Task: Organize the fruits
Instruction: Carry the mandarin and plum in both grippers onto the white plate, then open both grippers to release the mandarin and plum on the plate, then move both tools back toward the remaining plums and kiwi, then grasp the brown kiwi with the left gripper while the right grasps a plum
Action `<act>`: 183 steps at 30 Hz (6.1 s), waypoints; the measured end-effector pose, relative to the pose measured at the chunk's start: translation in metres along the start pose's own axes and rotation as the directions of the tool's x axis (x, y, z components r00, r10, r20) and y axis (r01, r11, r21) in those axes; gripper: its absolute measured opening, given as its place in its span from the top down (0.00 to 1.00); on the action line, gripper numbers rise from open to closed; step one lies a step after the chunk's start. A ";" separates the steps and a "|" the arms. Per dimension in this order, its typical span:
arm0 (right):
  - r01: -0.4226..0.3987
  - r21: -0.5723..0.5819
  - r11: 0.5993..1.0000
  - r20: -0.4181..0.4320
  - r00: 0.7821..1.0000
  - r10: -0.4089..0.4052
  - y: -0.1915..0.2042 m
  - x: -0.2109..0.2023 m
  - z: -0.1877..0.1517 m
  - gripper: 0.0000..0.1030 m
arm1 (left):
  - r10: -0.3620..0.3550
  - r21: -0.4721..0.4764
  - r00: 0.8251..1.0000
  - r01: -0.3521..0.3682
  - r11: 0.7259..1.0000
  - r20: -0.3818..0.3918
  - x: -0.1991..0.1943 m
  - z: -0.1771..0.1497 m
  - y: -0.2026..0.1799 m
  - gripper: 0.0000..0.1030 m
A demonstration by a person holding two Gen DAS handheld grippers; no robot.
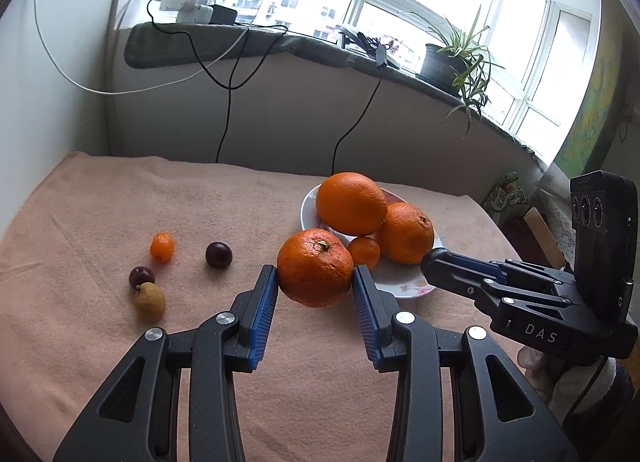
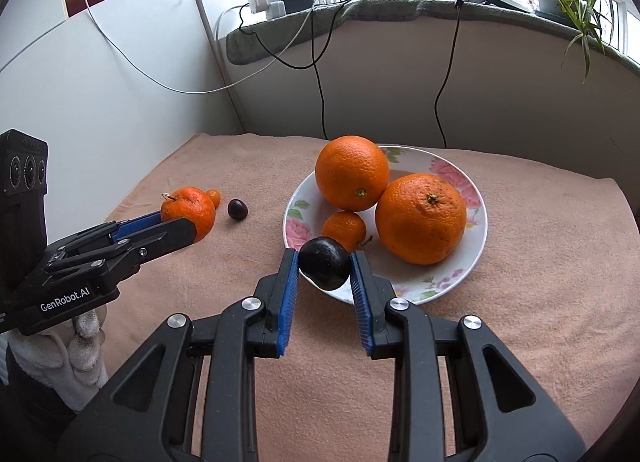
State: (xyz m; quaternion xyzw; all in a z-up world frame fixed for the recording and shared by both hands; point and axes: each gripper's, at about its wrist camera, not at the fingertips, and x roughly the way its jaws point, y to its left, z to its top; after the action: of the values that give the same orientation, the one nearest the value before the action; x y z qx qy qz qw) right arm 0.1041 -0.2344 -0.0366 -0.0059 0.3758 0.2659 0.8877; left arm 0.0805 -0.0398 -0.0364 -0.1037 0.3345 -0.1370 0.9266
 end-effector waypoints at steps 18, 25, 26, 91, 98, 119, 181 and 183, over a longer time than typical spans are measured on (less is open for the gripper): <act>0.017 0.041 0.999 -0.015 1.000 -0.016 -0.026 0.007 -0.004 0.73 | -0.038 0.051 0.998 0.041 0.998 -0.056 0.044 0.008 -0.034 0.64; 0.022 0.050 0.999 -0.030 0.999 -0.021 -0.028 0.015 -0.003 0.73 | -0.030 0.054 0.997 0.034 0.998 -0.071 0.051 0.010 -0.035 0.64; 0.022 0.051 0.998 -0.031 0.999 -0.020 -0.029 0.016 -0.003 0.73 | -0.029 0.055 0.997 0.033 0.998 -0.073 0.052 0.010 -0.035 0.64; 0.057 0.040 0.998 0.029 0.998 -0.059 -0.008 0.002 0.007 0.15 | 0.052 0.025 0.998 -0.052 0.998 0.032 0.002 0.020 -0.021 0.21; 0.041 0.034 0.999 0.032 0.999 -0.042 0.003 0.006 0.015 0.15 | 0.072 0.004 0.996 -0.072 0.997 0.045 -0.009 0.017 -0.007 0.21; -0.057 -0.032 0.998 0.005 0.998 0.057 0.052 0.041 0.039 0.15 | 0.160 -0.097 0.987 -0.156 0.983 0.024 -0.028 -0.006 0.063 0.21; -0.079 -0.245 0.966 -0.247 0.969 0.017 0.116 0.171 0.043 0.76 | 0.137 -0.165 0.980 -0.160 0.973 -0.141 0.020 -0.021 0.112 0.76; -0.084 -0.242 0.967 -0.239 0.971 0.025 0.115 0.167 0.043 0.76 | 0.140 -0.160 0.981 -0.161 0.974 -0.134 0.018 -0.021 0.110 0.76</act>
State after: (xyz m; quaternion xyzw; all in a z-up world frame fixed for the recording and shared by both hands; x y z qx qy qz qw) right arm 0.1740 -0.0485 -0.0957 -0.1386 0.4412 0.3330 0.8217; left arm 0.1006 0.0563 -0.0938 -0.1480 0.4076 -0.0434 0.9000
